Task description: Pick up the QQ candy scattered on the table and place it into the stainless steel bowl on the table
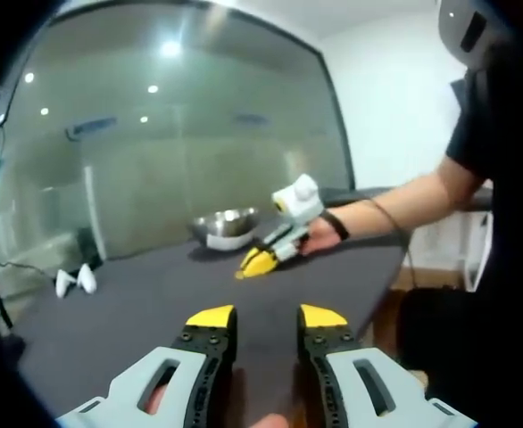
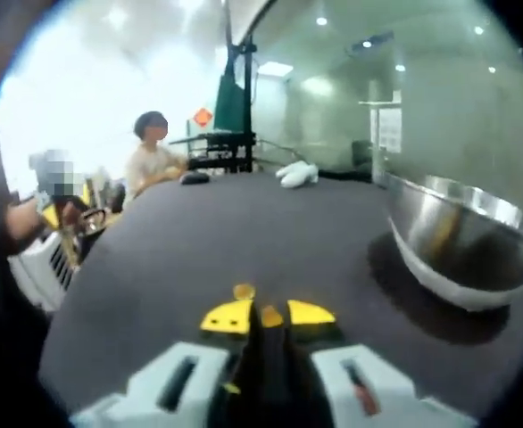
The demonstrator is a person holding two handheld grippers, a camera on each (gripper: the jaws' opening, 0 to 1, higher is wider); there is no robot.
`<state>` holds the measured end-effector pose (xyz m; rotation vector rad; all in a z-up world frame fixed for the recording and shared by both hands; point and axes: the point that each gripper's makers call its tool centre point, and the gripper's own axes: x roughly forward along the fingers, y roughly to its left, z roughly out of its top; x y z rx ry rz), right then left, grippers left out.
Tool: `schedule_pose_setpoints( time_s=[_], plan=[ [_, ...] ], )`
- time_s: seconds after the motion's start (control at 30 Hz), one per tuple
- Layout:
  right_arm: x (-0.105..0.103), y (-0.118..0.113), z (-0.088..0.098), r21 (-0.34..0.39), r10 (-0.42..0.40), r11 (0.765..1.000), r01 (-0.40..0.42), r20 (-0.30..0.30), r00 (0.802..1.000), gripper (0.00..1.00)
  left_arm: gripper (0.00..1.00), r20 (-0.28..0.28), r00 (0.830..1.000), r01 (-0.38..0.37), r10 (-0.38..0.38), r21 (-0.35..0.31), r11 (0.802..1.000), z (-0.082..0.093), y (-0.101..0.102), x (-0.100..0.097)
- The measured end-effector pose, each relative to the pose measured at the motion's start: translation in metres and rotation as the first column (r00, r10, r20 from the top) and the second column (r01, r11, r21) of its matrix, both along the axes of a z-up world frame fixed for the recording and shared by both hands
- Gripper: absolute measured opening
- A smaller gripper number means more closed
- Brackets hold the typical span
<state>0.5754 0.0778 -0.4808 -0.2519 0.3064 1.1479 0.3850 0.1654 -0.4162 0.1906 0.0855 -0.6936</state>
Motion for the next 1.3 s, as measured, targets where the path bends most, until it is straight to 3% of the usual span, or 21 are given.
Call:
schedule_pose_setpoints(
  time_s=[0.37,0.47,0.57,0.77,0.93,1.13,1.2,1.3],
  plan=[
    [-0.001,-0.002,0.004,0.027,-0.024,0.999,0.024,-0.001,1.0,0.09,0.29,0.006,1.0,0.002,-0.002,-0.003,1.0,0.002,-0.001,-0.001],
    [0.004,-0.007,0.019,0.094,-0.071,0.993,0.069,0.013,0.997,0.09,0.29,0.004,1.0,0.006,-0.006,0.001,1.0,0.002,-0.002,-0.001],
    [0.014,-0.018,0.049,0.178,-0.125,0.978,0.111,0.067,0.99,0.09,0.29,0.002,1.0,0.016,-0.016,0.004,1.0,0.001,-0.005,-0.002],
    [0.056,-0.052,0.114,0.248,-0.274,0.943,0.223,0.192,0.942,0.08,0.29,0.003,1.0,0.018,-0.018,0.004,1.0,0.0,-0.006,0.0],
    [0.094,-0.074,0.145,0.257,-0.364,0.917,0.305,0.228,0.903,0.08,0.29,0.008,1.0,0.027,-0.027,0.003,1.0,0.002,-0.01,0.0],
    [0.134,-0.085,0.174,0.286,-0.44,0.882,0.376,0.21,0.873,0.08,0.28,0.002,0.999,0.035,-0.035,0.014,0.999,0.0,-0.011,-0.004],
    [0.146,-0.088,0.175,0.287,-0.458,0.873,0.394,0.211,0.863,0.08,0.28,0.002,1.0,0.03,-0.03,0.012,0.999,0.001,-0.01,-0.004],
    [0.164,-0.092,0.168,0.209,-0.461,0.886,0.414,0.305,0.834,0.1,0.28,0.003,1.0,0.027,-0.027,0.016,1.0,0.001,-0.008,-0.004]
  ],
)
